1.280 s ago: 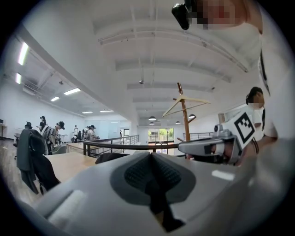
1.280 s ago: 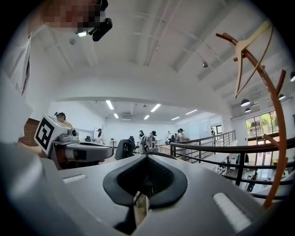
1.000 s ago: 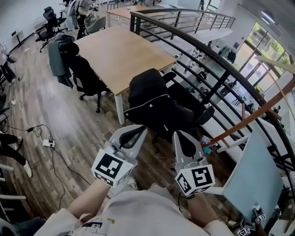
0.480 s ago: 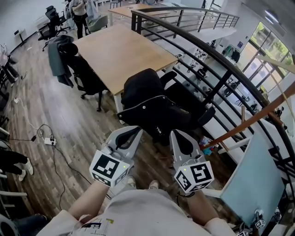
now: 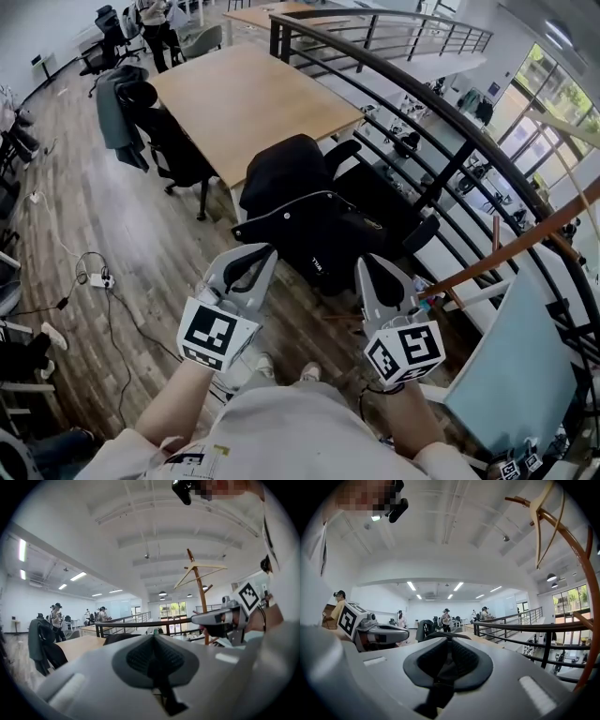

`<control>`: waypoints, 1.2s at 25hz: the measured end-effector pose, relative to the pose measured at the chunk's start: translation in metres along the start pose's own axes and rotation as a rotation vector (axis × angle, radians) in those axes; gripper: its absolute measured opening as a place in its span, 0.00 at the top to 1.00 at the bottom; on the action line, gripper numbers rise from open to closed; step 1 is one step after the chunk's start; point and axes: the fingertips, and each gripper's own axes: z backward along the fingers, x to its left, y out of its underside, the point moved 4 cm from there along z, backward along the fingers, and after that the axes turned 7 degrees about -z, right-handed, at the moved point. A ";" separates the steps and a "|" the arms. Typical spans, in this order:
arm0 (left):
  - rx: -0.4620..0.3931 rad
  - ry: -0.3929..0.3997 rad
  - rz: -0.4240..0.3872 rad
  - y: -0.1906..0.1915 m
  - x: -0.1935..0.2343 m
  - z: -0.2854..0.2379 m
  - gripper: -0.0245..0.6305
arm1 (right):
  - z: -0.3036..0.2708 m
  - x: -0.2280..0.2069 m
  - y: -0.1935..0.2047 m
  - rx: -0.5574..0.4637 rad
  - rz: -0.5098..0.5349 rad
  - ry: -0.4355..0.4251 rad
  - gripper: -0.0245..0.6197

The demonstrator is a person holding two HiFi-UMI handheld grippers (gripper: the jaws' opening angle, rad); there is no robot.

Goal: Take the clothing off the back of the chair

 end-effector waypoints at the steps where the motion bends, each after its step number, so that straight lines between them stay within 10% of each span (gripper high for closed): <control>1: 0.007 -0.005 -0.021 0.002 0.001 -0.002 0.96 | -0.001 -0.003 -0.001 0.001 0.004 -0.005 0.90; 24: 0.157 0.001 0.236 0.088 0.016 -0.065 0.33 | -0.044 -0.068 0.083 0.130 -0.201 0.057 0.10; 30: 0.176 0.061 0.268 0.105 0.022 -0.086 0.28 | -0.064 -0.076 0.112 0.204 -0.267 0.044 0.04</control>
